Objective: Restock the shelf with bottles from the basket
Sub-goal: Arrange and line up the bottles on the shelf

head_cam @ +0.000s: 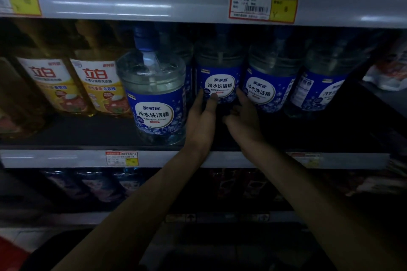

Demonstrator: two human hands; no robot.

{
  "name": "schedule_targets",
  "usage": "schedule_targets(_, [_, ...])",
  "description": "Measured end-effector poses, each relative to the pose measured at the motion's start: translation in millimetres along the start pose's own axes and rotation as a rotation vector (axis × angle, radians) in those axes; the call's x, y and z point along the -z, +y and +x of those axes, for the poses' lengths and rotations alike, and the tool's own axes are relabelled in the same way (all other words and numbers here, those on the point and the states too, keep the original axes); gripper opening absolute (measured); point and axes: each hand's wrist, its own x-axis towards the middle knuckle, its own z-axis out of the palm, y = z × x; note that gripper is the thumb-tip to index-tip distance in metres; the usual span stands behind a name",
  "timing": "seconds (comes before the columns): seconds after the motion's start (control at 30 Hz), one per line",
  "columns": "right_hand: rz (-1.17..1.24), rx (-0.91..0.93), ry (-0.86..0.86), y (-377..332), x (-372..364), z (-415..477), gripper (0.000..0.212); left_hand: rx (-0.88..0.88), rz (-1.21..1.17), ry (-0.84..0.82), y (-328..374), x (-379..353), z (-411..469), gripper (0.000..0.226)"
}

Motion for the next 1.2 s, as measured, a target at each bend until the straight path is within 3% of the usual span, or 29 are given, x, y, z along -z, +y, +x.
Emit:
schedule_targets(0.27, [-0.036, 0.012, -0.039, 6, 2, 4, 0.094, -0.036, -0.012, 0.011, -2, -2, 3, 0.075])
schedule_targets(0.4, [-0.085, 0.023, -0.069, 8, 7, 4, 0.096, -0.057, -0.03, -0.008, -1, 0, 1, 0.057])
schedule_targets(0.67, [-0.257, 0.35, -0.013, 17, 9, 4, 0.075, -0.231, 0.113, -0.002, -11, -1, -4, 0.052])
schedule_targets(1.0, [-0.161, 0.296, 0.046, 20, -2, 7, 0.072, -0.219, 0.158, -0.032, -18, 0, 5, 0.063])
schedule_targets(1.2, [-0.149, 0.249, 0.203, 21, -8, 15, 0.063, -0.341, 0.309, 0.104, -30, 2, 16, 0.063])
